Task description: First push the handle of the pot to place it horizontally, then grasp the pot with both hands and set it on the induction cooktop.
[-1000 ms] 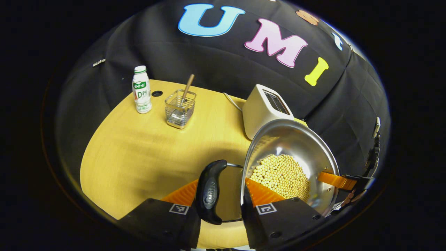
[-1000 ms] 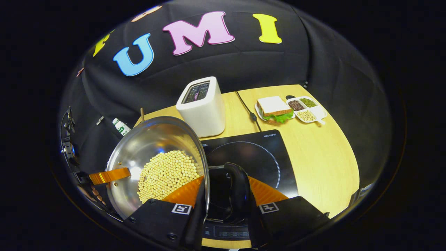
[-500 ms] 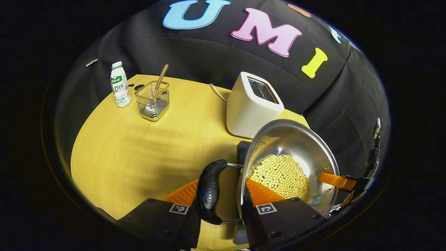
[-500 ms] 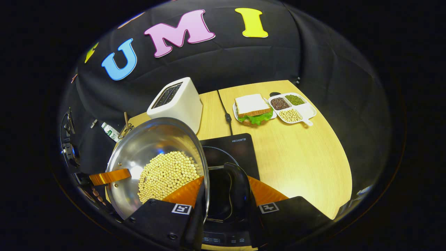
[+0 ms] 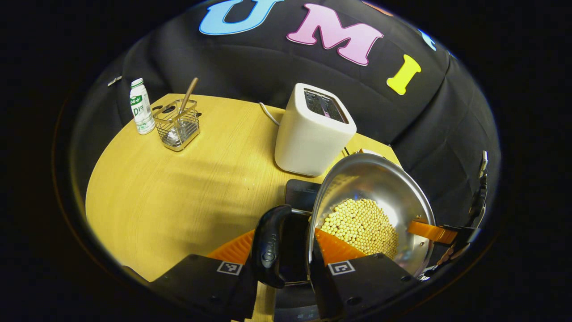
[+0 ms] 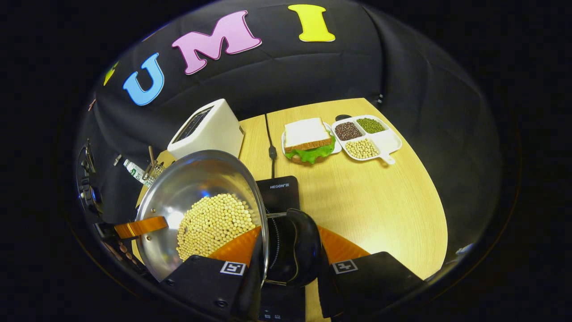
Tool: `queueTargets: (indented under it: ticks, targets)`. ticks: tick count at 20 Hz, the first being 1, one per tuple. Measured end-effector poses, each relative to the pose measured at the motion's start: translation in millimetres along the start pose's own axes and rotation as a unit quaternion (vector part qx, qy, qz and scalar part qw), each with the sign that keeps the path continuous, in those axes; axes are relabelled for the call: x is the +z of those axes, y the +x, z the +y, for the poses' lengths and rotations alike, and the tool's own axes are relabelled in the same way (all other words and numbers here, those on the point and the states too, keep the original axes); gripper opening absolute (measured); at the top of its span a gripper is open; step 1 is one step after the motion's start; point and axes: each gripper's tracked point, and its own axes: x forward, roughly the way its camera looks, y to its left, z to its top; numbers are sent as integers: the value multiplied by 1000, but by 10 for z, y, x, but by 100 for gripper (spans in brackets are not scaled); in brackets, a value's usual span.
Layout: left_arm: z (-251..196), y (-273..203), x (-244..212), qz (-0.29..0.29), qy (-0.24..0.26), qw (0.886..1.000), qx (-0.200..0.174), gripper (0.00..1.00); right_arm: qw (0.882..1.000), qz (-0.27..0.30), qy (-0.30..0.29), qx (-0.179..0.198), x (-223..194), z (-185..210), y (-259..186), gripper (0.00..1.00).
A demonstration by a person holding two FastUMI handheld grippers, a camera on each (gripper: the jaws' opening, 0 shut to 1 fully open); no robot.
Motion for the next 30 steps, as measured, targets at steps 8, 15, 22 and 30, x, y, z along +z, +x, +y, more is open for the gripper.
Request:
queueTargets:
  ticks: [8, 15, 22, 30]
  targets:
    - [-47, 200, -60, 0, -3, 1000, 2, 55, 1000, 11, -1, 3, -40, -132, 205, 51]
    - [16, 253, -131, -2, -14, 1000, -4, 57, 1000, 7, -16, 10, -55, -89, 258, 57]
    - [44, 287, -186, 21, 9, 1000, 20, 64, 1000, 13, -12, 12, -77, -83, 269, 62]
    - [180, 128, -223, 19, -16, 998, 61, 96, 999, 21, -24, 4, -159, -194, 170, 99]
